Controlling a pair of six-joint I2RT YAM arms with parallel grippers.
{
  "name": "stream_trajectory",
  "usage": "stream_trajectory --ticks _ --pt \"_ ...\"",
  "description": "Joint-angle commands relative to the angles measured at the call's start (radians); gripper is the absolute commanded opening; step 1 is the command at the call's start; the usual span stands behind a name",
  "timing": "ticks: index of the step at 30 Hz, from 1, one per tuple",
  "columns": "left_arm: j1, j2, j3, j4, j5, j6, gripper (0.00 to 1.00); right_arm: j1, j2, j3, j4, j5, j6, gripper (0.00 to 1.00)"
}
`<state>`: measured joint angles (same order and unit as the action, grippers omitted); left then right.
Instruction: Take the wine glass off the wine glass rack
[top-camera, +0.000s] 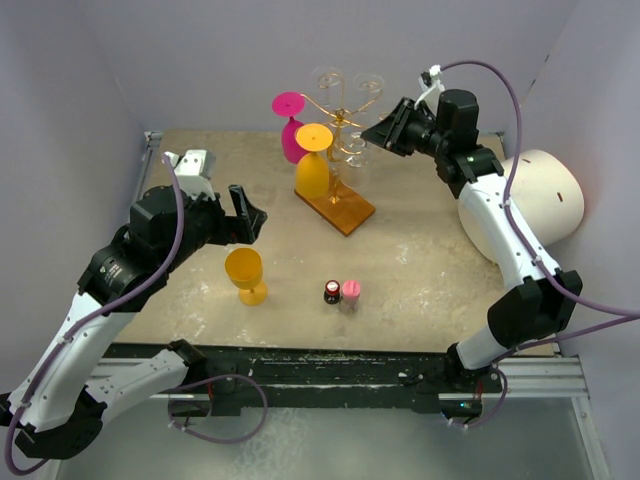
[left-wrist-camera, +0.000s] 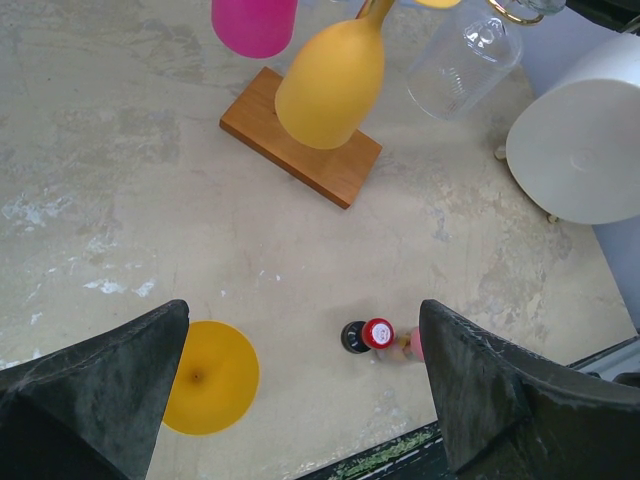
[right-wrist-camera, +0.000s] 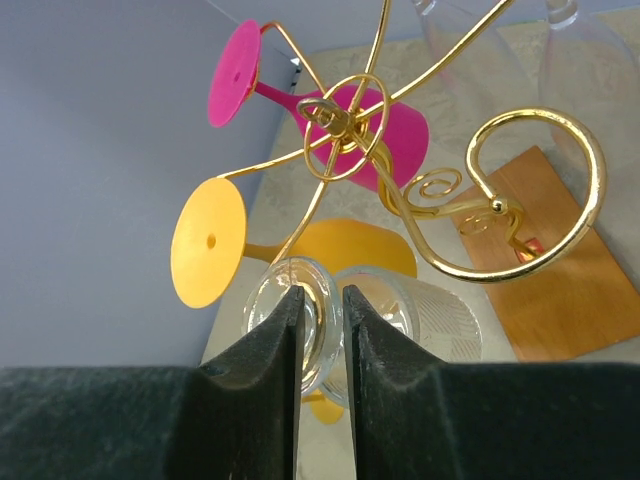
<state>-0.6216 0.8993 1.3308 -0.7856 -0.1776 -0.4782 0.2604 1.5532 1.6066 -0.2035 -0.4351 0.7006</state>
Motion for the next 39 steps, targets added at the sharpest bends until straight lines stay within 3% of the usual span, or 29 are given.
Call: stream_trajectory --ticks 1,13,26,39 --pt "0.006 -0.016 0.002 0.044 0.012 0.012 0.99 0.005 0.005 0.051 -0.019 0.010 -0.004 0.20" --pt "0.006 -0.023 0.011 0.026 0.009 0.012 0.99 0.003 -0.009 0.004 0.035 -0.067 0.202 0.00" --pt "0.006 -0.013 0.017 0.027 0.015 0.016 0.99 0.002 -0.036 -0.059 0.086 -0.072 0.500 0.00" --pt "0.007 -0.014 0.018 0.027 0.013 0.013 0.99 -0.024 -0.071 -0.123 0.182 -0.092 0.625 0.00"
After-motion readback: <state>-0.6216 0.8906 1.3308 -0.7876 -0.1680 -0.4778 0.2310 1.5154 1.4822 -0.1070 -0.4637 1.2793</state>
